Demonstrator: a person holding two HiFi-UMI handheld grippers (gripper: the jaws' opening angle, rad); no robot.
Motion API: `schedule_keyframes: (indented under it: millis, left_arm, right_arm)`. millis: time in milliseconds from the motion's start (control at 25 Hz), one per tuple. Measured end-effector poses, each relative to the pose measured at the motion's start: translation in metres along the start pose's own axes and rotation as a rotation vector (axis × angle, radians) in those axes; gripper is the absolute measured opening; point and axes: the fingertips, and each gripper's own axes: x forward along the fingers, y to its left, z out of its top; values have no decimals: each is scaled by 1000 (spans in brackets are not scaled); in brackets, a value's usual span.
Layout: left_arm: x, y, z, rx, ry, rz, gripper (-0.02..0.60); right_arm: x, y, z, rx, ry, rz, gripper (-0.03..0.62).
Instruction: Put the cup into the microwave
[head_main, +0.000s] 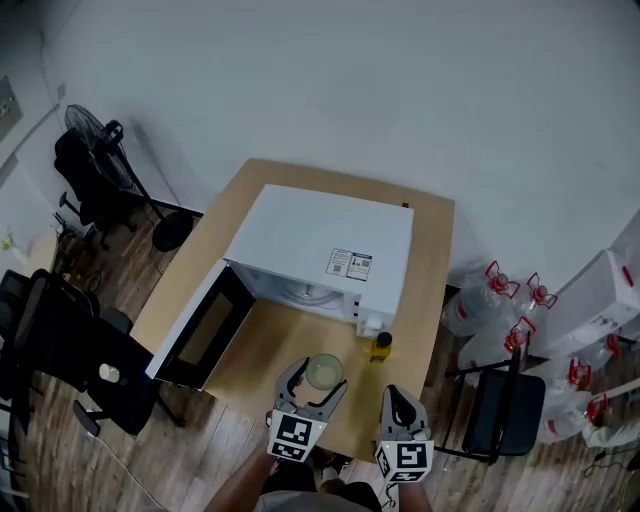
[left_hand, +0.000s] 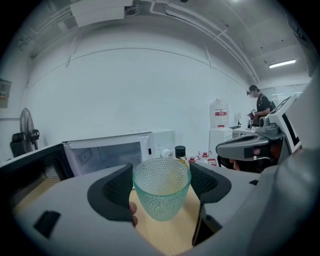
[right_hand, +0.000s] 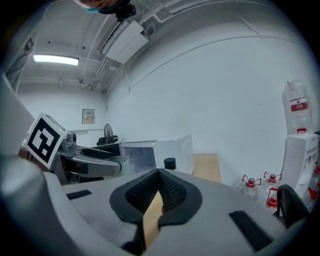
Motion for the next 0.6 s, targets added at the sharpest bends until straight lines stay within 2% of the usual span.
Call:
schedule_keyframes:
  millis: [320, 600]
  left_arm:
    - [-18, 41, 5, -22, -15, 92, 365]
    - [-20, 83, 8, -40, -32, 132, 366]
  right_arm:
    - [25, 34, 17, -30, -18, 80, 17]
    - [59, 64, 26, -62, -16, 126, 17]
